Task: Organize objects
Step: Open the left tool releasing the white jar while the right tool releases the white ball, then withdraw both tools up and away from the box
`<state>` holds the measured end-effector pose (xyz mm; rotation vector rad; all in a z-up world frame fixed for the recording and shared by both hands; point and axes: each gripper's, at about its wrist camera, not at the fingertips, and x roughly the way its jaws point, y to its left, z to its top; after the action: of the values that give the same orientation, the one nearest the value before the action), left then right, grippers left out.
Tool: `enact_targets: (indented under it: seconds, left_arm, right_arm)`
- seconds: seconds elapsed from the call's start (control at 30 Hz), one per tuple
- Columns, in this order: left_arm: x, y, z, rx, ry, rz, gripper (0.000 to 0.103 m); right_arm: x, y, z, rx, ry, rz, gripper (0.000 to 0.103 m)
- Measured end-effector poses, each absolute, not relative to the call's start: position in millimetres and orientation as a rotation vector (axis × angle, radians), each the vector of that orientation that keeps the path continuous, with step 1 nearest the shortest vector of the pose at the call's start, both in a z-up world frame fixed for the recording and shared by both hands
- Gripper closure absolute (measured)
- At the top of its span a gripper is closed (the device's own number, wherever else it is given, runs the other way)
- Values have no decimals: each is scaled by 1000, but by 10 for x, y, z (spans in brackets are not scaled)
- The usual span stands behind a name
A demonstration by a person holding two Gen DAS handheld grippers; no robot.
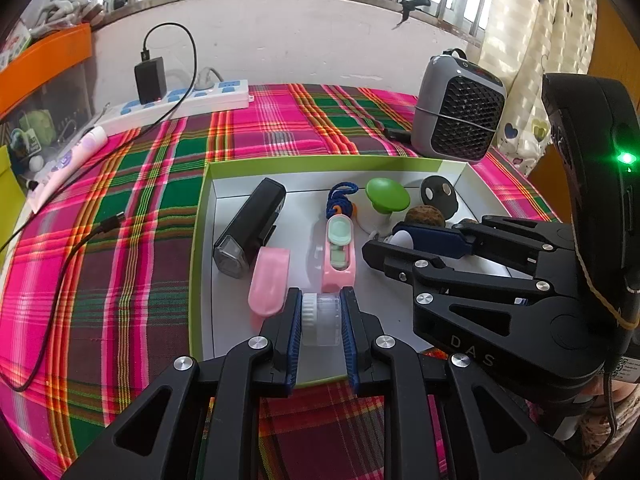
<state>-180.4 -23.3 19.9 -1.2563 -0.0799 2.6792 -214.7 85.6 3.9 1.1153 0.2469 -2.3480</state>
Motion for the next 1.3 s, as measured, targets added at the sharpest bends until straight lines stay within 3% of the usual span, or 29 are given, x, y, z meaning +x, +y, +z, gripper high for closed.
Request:
enact_targets:
  seconds: [0.3,0.4,0.53,1.3]
  left_arm:
    - [-1800,-241,205,-1257,-75,2685,84]
    - [-1805,-273,213,-1261,-87,2693,76]
    - [-1781,-284,225,-1254,-78,2706,74]
    - [-1458,-255,398,-1187,-110,2742,68]
  right_arm:
    - [-2141,864,42,1122,231,-2346,76]
    - [-2124,875,47,1113,217,-2353,75]
    - [-2104,898,59,1106,204,-2359,65]
    - [-1715,1125,282,1059,91,-2441,64]
